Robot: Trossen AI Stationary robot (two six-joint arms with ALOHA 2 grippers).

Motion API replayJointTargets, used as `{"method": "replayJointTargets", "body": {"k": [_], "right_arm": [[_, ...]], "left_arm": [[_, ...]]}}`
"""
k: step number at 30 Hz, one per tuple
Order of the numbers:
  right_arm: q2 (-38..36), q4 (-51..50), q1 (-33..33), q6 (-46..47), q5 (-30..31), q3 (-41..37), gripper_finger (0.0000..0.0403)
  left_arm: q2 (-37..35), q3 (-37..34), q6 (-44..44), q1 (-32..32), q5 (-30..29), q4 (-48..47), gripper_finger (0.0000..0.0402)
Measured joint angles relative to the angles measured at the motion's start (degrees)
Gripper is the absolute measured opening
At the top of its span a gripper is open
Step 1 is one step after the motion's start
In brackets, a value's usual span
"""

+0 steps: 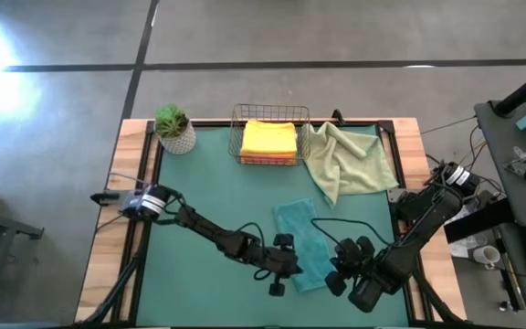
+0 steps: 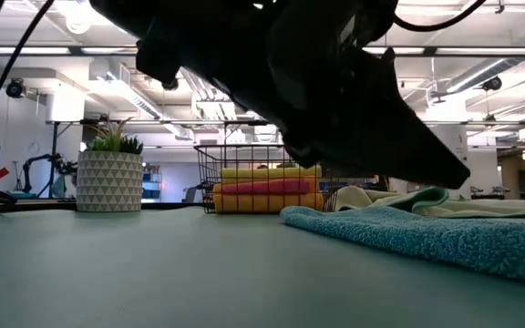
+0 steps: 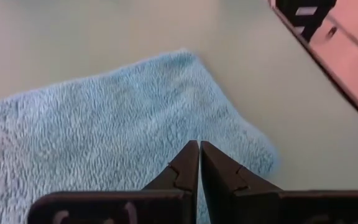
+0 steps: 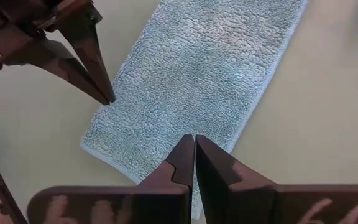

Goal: Fold microfiber towels
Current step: Fold the blue microfiber towel

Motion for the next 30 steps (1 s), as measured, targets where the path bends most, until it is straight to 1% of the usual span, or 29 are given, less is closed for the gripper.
{"method": "replayJointTargets", "body": {"k": [7, 12, 16, 19, 25, 30], "right_arm": [[0.00, 0.11, -0.02, -0.43, 0.04, -0.13, 0.0008], [0.00, 0.11, -0.02, -0.68, 0.02, -0.15, 0.0008], [0.00, 0.13, -0.02, -1.02, 0.02, -0.15, 0.0008], [0.00, 0.13, -0.02, -1.09, 0.02, -0.15, 0.0008], [0.00, 0.06, -0.02, -1.50, -0.01, -0.23, 0.0008], [0.00, 0.17, -0.02, -1.72, 0.00, -0.28, 0.0008]], "left_arm": [[2.29, 0.32, -0.26, 0.09, -0.77, -4.80, 0.0002], [1.68, 0.63, -0.25, 0.04, -1.31, -9.49, 0.0002], [-0.42, 0.63, -0.26, 0.26, -2.22, -16.68, 0.0002], [-2.68, 0.54, -0.03, 0.30, -3.38, -24.05, 0.0002], [-6.24, 0.51, 1.61, 0.35, -3.56, -39.31, 0.0002], [-7.79, 0.45, 4.43, 0.37, -3.38, -41.58, 0.0002]]}}
